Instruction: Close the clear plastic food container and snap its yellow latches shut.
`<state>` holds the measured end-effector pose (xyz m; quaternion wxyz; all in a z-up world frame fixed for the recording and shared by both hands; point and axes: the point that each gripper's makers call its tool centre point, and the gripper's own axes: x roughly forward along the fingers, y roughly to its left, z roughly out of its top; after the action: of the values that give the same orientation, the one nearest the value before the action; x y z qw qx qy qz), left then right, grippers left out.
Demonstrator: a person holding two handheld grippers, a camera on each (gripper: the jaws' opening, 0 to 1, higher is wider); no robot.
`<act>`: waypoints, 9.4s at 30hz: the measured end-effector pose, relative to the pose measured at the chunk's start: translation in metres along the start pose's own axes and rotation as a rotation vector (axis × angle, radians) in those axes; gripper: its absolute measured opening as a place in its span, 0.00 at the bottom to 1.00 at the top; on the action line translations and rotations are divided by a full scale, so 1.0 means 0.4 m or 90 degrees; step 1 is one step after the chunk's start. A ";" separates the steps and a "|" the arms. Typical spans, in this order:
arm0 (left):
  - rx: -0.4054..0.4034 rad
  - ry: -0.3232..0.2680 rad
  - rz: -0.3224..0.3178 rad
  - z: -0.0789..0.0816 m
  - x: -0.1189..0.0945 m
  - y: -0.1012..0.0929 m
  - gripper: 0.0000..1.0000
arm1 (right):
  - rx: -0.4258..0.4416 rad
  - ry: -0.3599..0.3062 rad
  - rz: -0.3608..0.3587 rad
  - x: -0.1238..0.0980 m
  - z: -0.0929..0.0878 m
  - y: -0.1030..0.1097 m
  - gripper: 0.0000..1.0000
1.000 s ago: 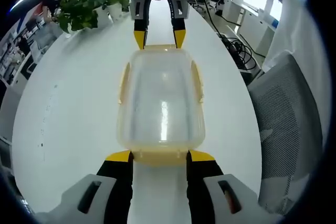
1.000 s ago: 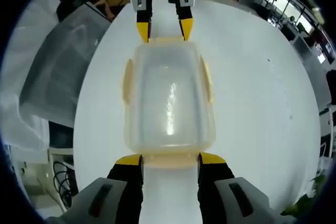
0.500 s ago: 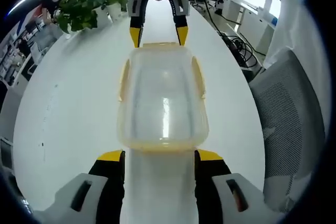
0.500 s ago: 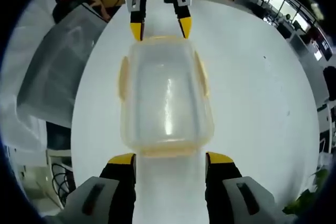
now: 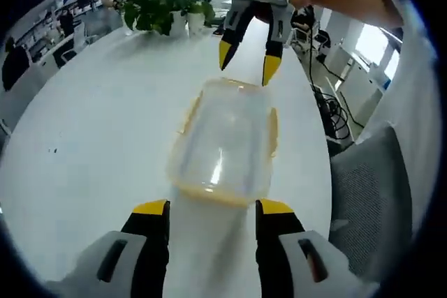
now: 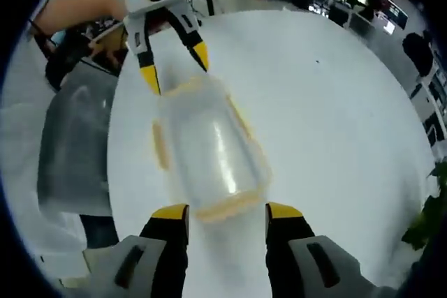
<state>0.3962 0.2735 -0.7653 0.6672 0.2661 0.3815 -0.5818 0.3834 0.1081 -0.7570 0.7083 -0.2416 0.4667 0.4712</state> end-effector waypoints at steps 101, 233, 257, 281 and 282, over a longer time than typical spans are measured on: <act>-0.255 -0.009 0.073 0.056 -0.002 -0.009 0.35 | 0.334 -0.061 -0.062 0.021 0.006 0.010 0.43; 0.089 -0.016 0.015 0.158 0.090 -0.102 0.35 | -0.067 -0.012 0.003 0.100 0.193 0.022 0.35; 0.144 -0.016 0.055 0.139 0.115 -0.159 0.48 | -0.068 0.019 0.057 0.138 0.192 0.016 0.40; 0.197 -0.020 0.153 0.141 0.133 -0.132 0.39 | -0.122 0.082 0.113 0.156 0.194 0.021 0.39; 0.192 -0.023 0.151 0.141 0.133 -0.129 0.38 | -0.120 0.087 0.112 0.157 0.194 0.020 0.38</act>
<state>0.3587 0.1885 -0.7721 0.6901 0.3960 0.2439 -0.5544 0.4175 0.2002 -0.7773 0.6049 -0.2971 0.4870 0.5556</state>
